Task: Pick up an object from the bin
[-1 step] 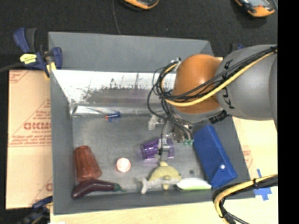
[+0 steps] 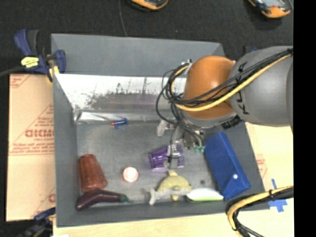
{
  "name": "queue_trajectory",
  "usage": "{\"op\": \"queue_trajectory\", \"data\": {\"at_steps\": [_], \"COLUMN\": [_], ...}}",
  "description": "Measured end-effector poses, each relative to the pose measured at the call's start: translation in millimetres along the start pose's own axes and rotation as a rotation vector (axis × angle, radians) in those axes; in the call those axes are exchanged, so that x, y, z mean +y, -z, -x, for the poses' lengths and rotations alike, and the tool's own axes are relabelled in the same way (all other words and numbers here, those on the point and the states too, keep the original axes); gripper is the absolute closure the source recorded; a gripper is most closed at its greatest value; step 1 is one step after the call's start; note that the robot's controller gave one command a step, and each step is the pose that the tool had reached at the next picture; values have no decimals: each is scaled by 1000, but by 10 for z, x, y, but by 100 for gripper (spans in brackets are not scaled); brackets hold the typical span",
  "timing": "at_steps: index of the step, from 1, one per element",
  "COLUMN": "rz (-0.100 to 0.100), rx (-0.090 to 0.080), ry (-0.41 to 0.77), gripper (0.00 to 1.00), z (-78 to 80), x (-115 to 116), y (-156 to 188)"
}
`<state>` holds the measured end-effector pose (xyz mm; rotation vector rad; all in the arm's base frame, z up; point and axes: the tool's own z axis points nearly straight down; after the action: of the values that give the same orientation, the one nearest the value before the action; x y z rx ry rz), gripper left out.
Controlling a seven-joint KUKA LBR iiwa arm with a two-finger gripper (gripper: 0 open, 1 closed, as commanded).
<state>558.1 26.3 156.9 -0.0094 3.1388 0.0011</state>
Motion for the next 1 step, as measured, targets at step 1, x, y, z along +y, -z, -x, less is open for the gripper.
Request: {"op": "queue_trajectory", "data": {"at_steps": [1], "rz": [-1], "rx": [-3], "ry": [67], "gripper": [0], "z": [-238], "x": [-226], "y": [-599]}}
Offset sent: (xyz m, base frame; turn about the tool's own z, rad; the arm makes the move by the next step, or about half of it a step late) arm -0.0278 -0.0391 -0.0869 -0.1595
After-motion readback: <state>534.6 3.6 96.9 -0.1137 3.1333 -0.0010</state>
